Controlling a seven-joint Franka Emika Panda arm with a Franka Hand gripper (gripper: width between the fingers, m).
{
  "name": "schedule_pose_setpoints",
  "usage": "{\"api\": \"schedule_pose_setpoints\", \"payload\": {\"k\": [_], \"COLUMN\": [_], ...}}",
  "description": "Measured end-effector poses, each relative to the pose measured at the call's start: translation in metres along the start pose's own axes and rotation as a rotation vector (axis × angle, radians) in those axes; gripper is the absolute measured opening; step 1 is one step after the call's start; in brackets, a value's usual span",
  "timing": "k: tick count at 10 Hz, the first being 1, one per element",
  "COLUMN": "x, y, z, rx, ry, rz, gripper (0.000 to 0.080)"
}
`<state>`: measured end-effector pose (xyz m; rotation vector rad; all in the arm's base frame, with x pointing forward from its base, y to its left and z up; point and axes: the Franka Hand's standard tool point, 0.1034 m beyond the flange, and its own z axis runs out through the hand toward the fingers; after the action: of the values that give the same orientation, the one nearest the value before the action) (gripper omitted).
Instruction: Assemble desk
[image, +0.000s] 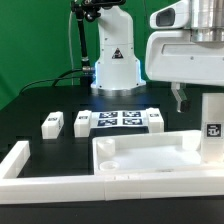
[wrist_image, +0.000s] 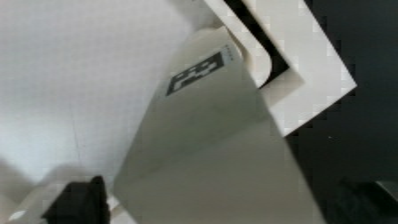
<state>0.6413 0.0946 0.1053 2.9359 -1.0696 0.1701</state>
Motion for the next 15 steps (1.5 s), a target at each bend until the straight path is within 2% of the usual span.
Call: {"api": "schedule_pose_setpoints", "payload": {"k": [1,2,3,4,6,11,12,13,14,15], "x": [0.001,0.008,0.012,0.012,0.01,0.01,0.012,0.006,-0.005,-0.013], "y": [-0.001,-0.003,-0.004,-0.003,-0.002,-0.002,-0.002,0.002,0.009,0.014], "z": [-0.002,-0.018,-0.036,-0.038,-0.032,-0.032,-0.04,-0.053,-0.061,-0.062], "rx": [0.004,0.03,0.044,0.041,0.035,0.036,0.051,0.067,0.078,0.077], "ry": [-0.001,0.0,-0.001,-0.007,-0.01,-0.01,-0.01,-0.01,-0.004,-0.005], "rz": [-0.005,-0.021,-0.027,-0.024,-0.026,-0.027,-0.063,-0.068,-0.148,-0.215], "gripper": [0.0644,0.0649,0.0649,0.0649,0.0649,0.0649,0.0649,0.0649,0.0649,0.0649]}}
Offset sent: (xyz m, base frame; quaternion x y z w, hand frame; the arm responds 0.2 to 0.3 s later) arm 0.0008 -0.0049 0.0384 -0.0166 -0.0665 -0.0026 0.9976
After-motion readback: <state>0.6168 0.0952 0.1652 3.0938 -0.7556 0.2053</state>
